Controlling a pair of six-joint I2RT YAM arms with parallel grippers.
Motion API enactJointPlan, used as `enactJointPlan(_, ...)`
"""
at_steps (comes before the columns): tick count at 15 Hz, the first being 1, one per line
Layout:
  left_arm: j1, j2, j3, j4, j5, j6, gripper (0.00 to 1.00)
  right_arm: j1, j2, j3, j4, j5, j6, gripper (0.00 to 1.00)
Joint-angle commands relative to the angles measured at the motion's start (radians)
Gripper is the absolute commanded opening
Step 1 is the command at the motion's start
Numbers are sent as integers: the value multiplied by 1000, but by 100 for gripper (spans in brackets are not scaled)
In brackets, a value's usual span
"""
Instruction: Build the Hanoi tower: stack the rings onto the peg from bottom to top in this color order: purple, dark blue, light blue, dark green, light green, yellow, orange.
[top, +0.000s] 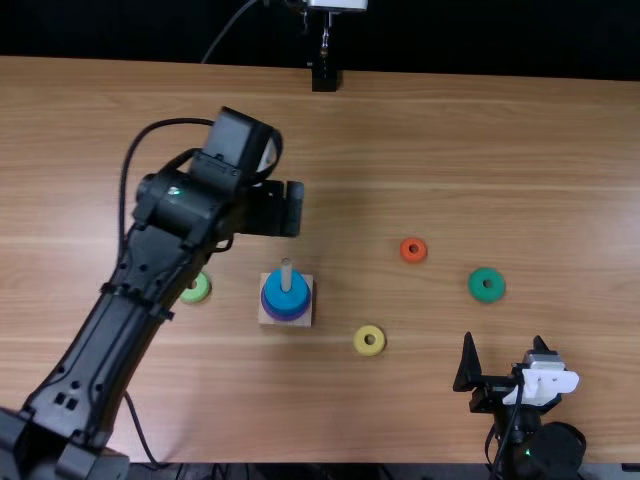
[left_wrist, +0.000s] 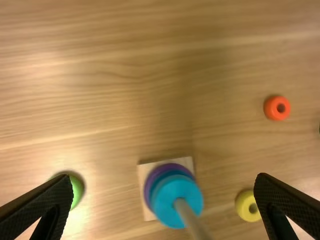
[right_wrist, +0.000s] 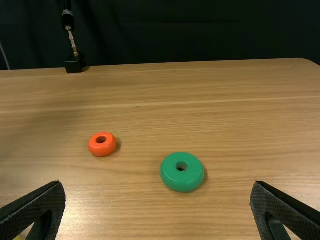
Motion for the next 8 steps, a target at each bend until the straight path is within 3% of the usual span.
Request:
enactJointPlan(1,54,-74,-55,4,3,6,100,-11,-13,-70,-69,0,-5,100)
enactJointPlan(4,163,-242,-256,78,3,11,100,-11,-13,-70,-69,0,-3,100)
enactJointPlan(8,254,-503,-616,453,-1,13,100,-11,-13,-70,-70,0,-3,100)
